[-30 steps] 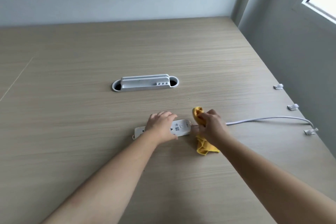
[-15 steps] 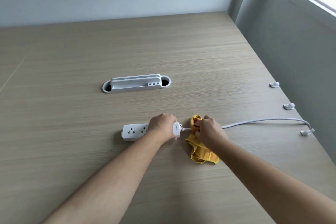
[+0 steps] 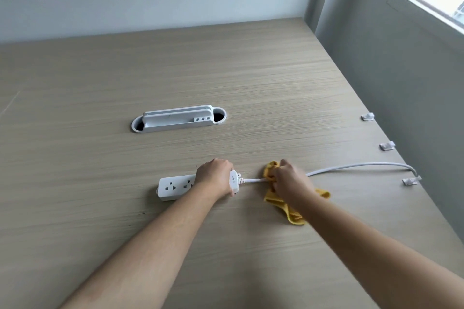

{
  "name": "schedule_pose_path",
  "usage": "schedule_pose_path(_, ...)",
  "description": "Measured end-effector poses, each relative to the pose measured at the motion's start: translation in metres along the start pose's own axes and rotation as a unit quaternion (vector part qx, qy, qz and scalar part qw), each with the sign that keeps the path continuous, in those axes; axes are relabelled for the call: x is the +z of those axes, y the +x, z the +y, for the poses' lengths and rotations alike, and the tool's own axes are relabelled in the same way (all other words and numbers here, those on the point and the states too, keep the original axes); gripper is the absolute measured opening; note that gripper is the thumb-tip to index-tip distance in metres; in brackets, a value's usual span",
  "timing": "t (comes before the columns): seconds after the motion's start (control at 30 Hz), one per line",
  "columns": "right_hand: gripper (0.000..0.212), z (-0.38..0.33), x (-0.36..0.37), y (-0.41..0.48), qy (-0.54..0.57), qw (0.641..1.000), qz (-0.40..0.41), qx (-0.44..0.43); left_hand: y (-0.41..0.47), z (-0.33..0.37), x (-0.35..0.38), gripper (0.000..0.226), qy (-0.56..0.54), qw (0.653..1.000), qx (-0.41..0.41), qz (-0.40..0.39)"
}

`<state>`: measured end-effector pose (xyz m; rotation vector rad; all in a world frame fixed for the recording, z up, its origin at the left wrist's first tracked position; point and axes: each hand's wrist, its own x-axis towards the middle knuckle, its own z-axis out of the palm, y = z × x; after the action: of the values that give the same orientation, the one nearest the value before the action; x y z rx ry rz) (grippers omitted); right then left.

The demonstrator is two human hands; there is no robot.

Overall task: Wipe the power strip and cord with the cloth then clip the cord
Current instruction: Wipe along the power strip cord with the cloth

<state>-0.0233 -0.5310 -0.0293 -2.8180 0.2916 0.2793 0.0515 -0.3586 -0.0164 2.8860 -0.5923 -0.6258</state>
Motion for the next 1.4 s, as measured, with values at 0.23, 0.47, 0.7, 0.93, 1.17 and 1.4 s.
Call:
schedule_pose_path(0.23, 0.018, -0.024, 0.009, 0.002, 0.006, 0.999, -0.009, -0.032, 0.001, 0.000, 0.000, 0.042, 0.013, 1.000, -0.007, -0.002)
schedule_pose_path(0.47, 0.018, 0.084, -0.024, -0.010, -0.006, 0.993, 0.034, 0.108, 0.003, 0.002, -0.003, 0.051, 0.027, 0.999, -0.014, -0.023)
schedule_pose_path(0.7, 0.023, -0.047, 0.013, -0.001, 0.041, 0.998, -0.023, -0.041, 0.003, 0.004, -0.005, 0.048, 0.036, 0.999, -0.019, -0.025)
schedule_pose_path(0.93, 0.016, 0.027, 0.007, -0.010, 0.028, 0.999, 0.035, 0.028, 0.003, 0.006, -0.006, 0.053, 0.035, 0.998, -0.034, -0.036)
schedule_pose_path(1.17, 0.022, 0.079, -0.011, -0.017, 0.030, 0.990, 0.078, 0.118, 0.002, 0.008, -0.007, 0.052, 0.041, 0.998, -0.037, -0.031)
schedule_pose_path(1.4, 0.013, 0.006, 0.010, -0.010, 0.039, 0.999, 0.015, 0.001, 0.003, 0.014, -0.009, 0.052, 0.066, 0.995, -0.052, -0.060)
